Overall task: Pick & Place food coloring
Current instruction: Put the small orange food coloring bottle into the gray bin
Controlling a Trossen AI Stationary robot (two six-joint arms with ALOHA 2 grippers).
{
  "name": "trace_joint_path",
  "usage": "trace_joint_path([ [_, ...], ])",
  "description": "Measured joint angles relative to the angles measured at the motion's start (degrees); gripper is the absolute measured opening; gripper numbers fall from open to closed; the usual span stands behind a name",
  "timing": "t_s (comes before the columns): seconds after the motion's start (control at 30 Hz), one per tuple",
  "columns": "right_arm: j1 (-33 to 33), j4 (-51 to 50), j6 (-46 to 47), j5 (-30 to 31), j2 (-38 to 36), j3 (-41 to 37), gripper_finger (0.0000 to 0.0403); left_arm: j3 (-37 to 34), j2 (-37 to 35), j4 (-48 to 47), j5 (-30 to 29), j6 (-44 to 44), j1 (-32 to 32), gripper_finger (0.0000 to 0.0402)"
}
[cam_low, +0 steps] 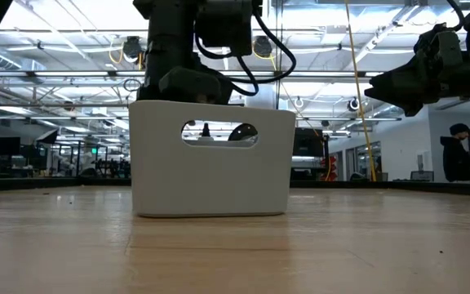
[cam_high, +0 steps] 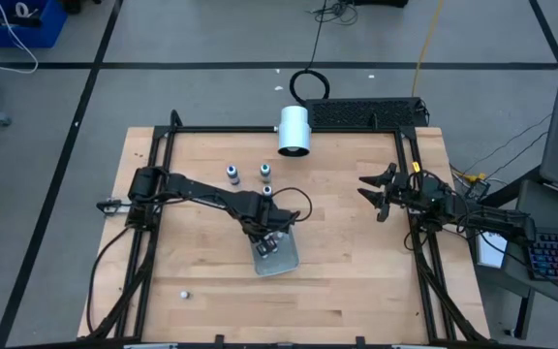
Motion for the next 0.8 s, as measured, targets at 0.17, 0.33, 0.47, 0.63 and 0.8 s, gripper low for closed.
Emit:
trace_joint_path([
  [0.17,0.0,0.01,0.0,-0.01,0.0,0.01,0.0169,-1.98,0.0,2.2,1.59,-0.09,0.0,0.0058],
  [0.33,-0.01,0.01,0.0,0.0,0.0,0.0,0.0169,-3.03,-0.11,2.78,1.23,-1.49,0.0,0.0058],
  [0.47,-0.01,0.01,0.0,0.0,0.0,0.0,0.0169,-3.03,-0.11,2.84,1.2,-1.4,0.0,0.0058],
  [0.63,0.0,0.03,0.0,0.01,0.0,0.01,0.0169,-3.03,-0.11,2.99,1.03,-2.29,0.0,0.0105],
  [0.8,0.0,0.01,0.0,-0.01,0.0,0.01,0.0169,-3.05,-0.11,2.96,1.47,-2.52,-0.58,0.0193],
])
